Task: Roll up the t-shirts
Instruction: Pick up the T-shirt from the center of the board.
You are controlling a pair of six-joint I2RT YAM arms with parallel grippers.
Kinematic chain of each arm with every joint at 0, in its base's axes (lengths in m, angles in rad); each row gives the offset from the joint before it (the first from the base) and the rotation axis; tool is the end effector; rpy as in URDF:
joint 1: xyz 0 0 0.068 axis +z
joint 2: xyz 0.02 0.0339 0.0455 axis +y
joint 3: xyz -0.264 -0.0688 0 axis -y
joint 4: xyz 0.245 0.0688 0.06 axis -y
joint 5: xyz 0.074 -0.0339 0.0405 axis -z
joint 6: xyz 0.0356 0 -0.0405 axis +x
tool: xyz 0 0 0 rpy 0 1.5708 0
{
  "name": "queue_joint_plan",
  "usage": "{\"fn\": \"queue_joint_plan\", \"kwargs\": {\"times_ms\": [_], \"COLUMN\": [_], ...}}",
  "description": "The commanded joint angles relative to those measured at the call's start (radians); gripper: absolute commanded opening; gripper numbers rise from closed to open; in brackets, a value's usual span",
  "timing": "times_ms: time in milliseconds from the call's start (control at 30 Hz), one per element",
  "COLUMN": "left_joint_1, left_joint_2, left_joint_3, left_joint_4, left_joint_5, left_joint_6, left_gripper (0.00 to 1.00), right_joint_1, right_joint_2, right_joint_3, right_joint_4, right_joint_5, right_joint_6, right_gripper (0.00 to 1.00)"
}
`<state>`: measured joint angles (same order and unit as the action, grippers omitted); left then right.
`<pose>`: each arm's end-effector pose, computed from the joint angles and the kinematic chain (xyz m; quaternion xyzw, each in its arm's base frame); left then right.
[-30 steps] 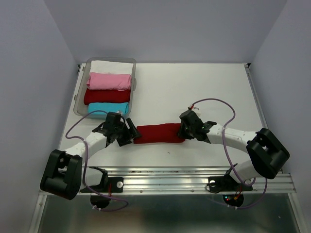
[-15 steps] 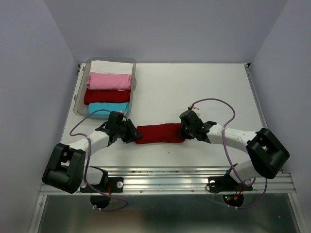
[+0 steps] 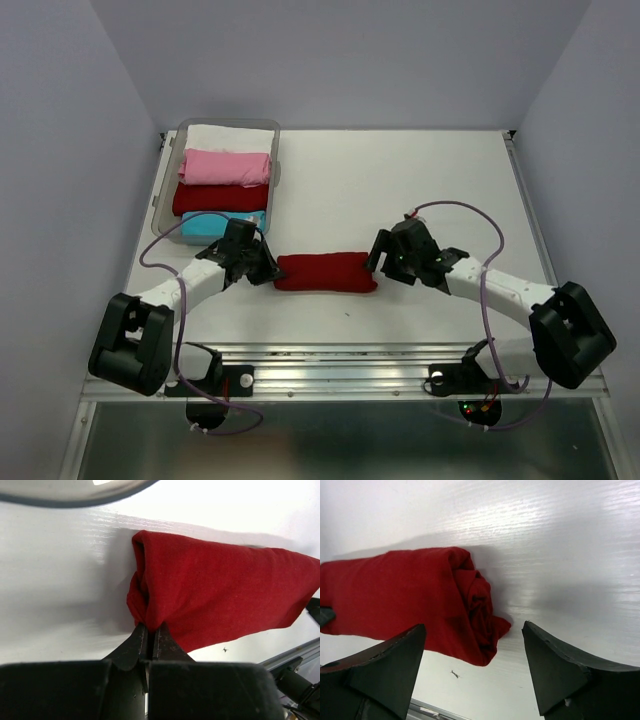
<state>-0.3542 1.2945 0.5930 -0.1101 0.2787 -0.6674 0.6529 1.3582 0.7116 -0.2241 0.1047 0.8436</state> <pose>0.2295 -0.0953 0.1767 -0.0926 0.9166 -0.2919 0.2570 0.2139 0.1589 0.1882 0.1072 0.9321 0.1970 0.2844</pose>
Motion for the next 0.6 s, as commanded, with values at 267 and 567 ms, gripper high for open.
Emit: {"fn": "queue_joint_plan", "kwargs": {"times_ms": [267, 567], "left_joint_1": [-0.005, -0.005], "left_joint_2": [0.034, 0.035], "left_joint_3": [0.047, 0.048], "left_joint_4": [-0.030, -0.028], "left_joint_5": [0.002, 0.013], "left_joint_6": [0.069, 0.083], "left_gripper": [0.00, 0.00], "right_joint_1": [-0.079, -0.079], "right_joint_2": [-0.039, -0.004], "right_joint_3": [-0.173, -0.241], "right_joint_4": [0.212, 0.370], "right_joint_5": [-0.295, -0.300], "right_joint_6": [0.201, 0.365], "right_gripper": [0.91, 0.92]}}
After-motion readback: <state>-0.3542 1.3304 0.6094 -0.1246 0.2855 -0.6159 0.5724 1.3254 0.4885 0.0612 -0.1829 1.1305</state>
